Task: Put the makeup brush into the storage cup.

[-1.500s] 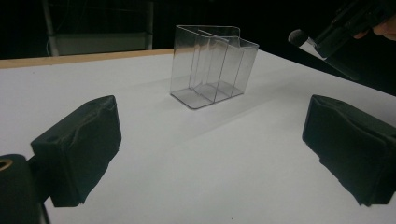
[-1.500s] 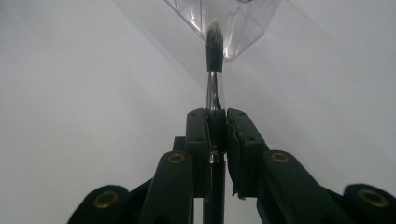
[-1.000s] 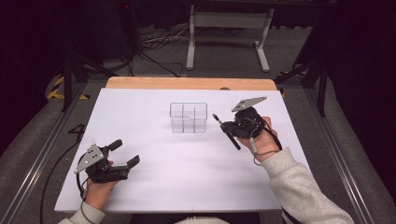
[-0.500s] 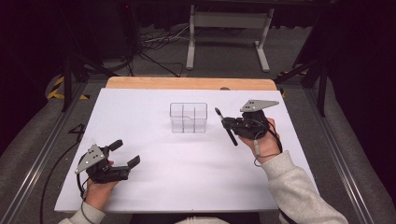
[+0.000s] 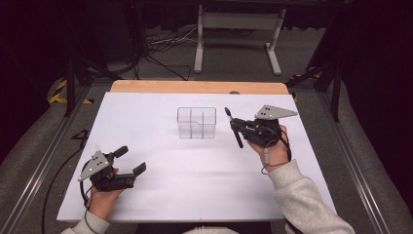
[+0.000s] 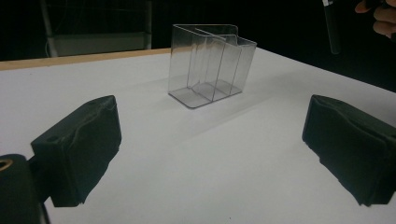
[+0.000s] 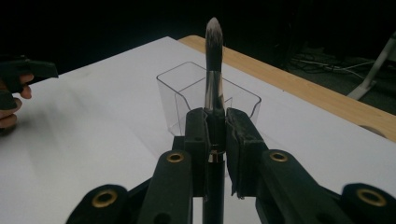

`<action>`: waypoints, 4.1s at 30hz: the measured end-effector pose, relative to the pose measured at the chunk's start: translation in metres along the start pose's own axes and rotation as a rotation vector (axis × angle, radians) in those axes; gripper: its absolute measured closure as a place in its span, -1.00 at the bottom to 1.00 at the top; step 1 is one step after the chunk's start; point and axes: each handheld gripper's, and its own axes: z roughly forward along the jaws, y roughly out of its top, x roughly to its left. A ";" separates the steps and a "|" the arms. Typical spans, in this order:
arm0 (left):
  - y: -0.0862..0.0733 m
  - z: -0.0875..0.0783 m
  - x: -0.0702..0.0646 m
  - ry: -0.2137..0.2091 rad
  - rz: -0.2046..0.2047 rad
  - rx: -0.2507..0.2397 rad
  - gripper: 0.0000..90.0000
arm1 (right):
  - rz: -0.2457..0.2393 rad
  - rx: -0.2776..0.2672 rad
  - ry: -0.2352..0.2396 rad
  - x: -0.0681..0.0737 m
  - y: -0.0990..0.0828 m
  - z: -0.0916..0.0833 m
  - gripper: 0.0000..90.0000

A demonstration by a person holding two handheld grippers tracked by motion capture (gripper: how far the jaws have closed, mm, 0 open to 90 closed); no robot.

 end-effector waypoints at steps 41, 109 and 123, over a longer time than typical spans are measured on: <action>0.000 -0.001 0.001 -0.003 -0.001 0.001 -0.88 | 0.054 -0.232 -0.018 -0.001 0.021 0.032 0.78; -0.001 -0.002 0.002 -0.002 -0.001 0.005 -0.88 | 0.055 -0.270 -0.036 -0.020 0.011 0.114 0.78; -0.002 -0.001 0.002 -0.003 -0.006 0.005 -0.88 | 0.063 -0.243 -0.030 -0.019 0.000 0.124 0.78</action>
